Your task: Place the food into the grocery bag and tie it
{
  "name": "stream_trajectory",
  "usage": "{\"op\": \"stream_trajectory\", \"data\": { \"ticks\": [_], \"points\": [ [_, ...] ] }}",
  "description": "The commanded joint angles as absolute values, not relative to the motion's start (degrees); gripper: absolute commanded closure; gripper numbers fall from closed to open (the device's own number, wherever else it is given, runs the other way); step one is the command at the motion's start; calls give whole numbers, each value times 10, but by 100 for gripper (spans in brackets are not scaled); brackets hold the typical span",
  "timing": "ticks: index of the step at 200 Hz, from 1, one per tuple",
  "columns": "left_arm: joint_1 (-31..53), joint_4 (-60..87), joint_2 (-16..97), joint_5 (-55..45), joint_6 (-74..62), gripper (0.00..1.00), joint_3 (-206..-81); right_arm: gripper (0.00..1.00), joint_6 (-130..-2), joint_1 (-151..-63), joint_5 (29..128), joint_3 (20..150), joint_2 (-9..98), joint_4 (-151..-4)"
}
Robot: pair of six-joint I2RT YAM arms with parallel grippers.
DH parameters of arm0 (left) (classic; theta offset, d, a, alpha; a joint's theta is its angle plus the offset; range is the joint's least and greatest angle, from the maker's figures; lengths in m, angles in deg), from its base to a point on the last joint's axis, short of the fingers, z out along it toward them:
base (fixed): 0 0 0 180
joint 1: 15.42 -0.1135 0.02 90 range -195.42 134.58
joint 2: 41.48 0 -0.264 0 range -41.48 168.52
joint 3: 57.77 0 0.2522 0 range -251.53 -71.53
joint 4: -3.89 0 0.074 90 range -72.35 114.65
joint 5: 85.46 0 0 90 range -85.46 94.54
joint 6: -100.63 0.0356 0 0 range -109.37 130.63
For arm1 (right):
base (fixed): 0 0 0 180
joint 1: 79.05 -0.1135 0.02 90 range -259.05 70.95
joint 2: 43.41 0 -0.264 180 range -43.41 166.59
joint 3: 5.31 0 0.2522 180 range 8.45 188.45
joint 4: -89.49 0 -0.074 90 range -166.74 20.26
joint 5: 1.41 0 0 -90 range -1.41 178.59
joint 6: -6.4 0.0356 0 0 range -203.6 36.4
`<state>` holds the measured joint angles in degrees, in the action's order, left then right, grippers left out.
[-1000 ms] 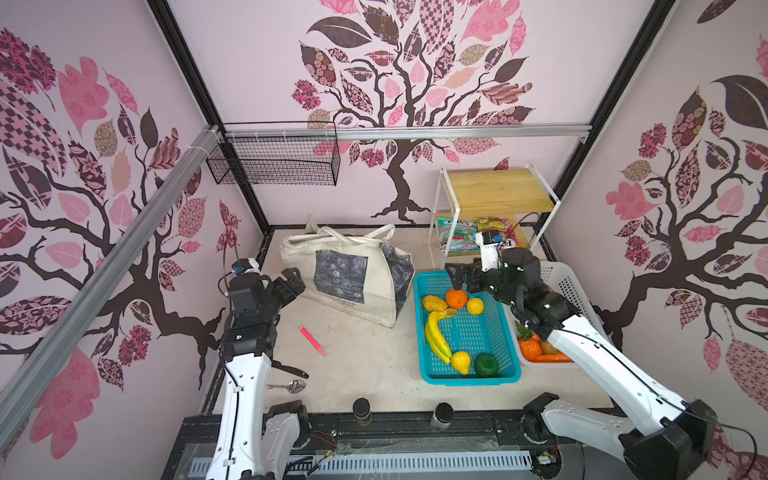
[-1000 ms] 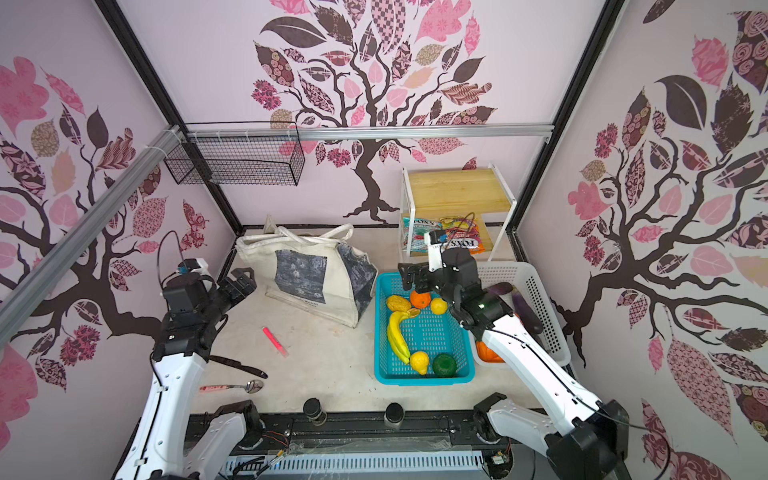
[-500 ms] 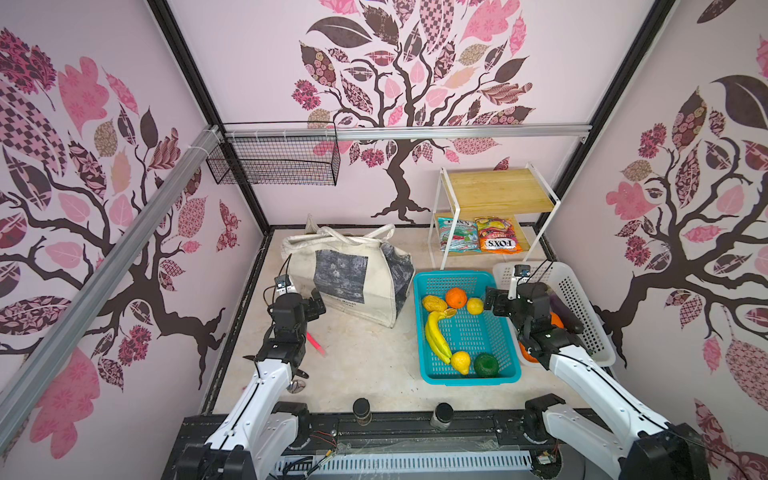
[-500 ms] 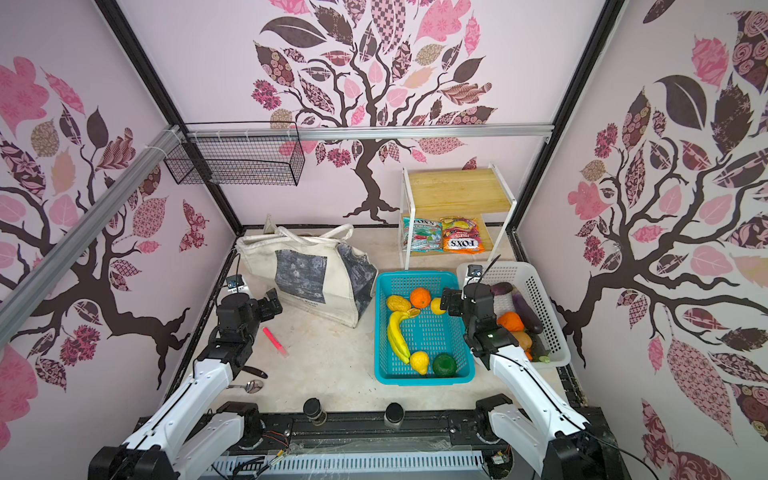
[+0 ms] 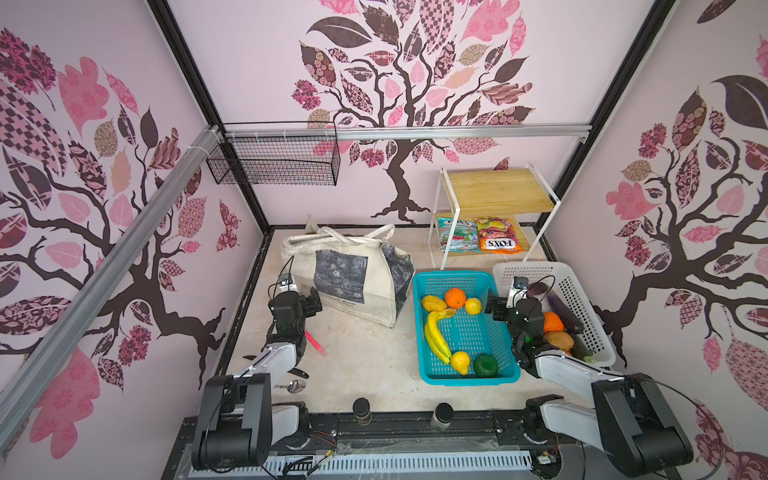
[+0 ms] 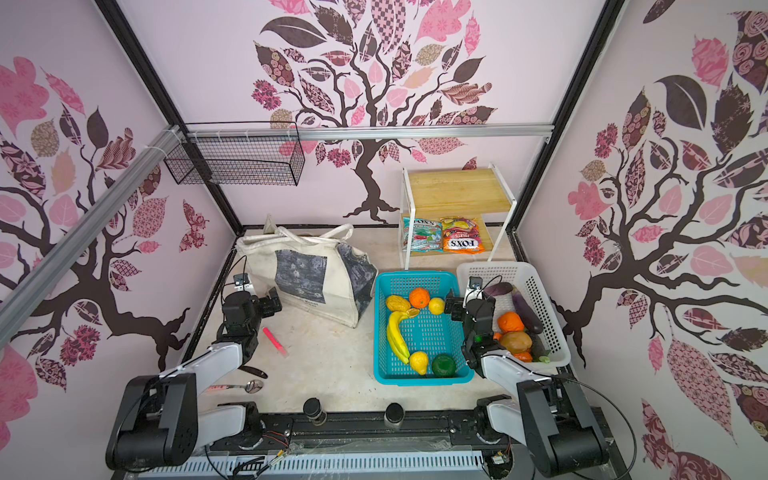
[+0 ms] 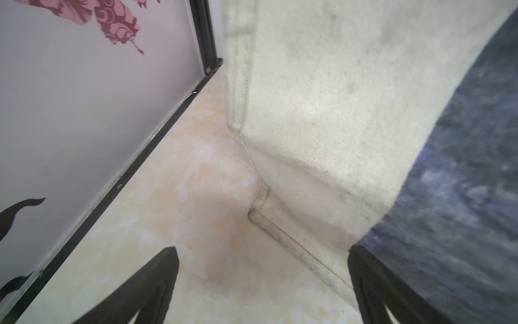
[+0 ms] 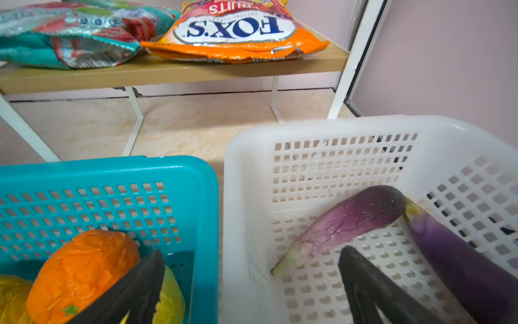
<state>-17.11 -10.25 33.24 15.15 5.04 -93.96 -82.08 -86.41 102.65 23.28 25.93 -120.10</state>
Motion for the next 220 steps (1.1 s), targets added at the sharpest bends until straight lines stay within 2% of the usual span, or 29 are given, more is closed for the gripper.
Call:
{"op": "stream_trajectory", "data": {
  "ticks": [1, 40, 72, 86, 115, 124, 157, 172, 186, 204, 220],
  "points": [
    [-173, -180, 368, 121, 81, 2, -948, 0, -814, -842, 998, 236, 303, -1283],
    [-185, -175, 398, 93, 73, 2, -972, 0, -811, -843, 988, 233, 348, -1347],
    [-200, -234, 453, 57, 62, 2, -979, 0, -821, -843, 1001, 239, 378, -1374],
    [-197, -196, 449, 59, 66, 2, -991, 0, -821, -843, 1011, 236, 409, -1411],
    [-192, -219, 462, 41, 82, 2, -988, 1, -822, -839, 1006, 232, 476, -1493],
    [-192, -213, 456, 44, 78, 2, -984, 0, -817, -838, 1016, 234, 473, -1477],
    [-184, -332, 490, 50, 83, 2, -944, 0, -815, -837, 1019, 241, 469, -1459],
    [-184, -279, 471, 51, 87, 2, -951, 1, -815, -837, 1019, 241, 467, -1459],
    [-179, -343, 488, 54, 90, 2, -935, 0, -815, -838, 1019, 239, 467, -1460],
    [-181, -295, 476, 52, 88, 2, -946, 0, -815, -837, 1019, 240, 468, -1460],
    [-181, -318, 486, 49, 90, 2, -943, 0, -816, -837, 1019, 240, 468, -1461]
  ]
}}
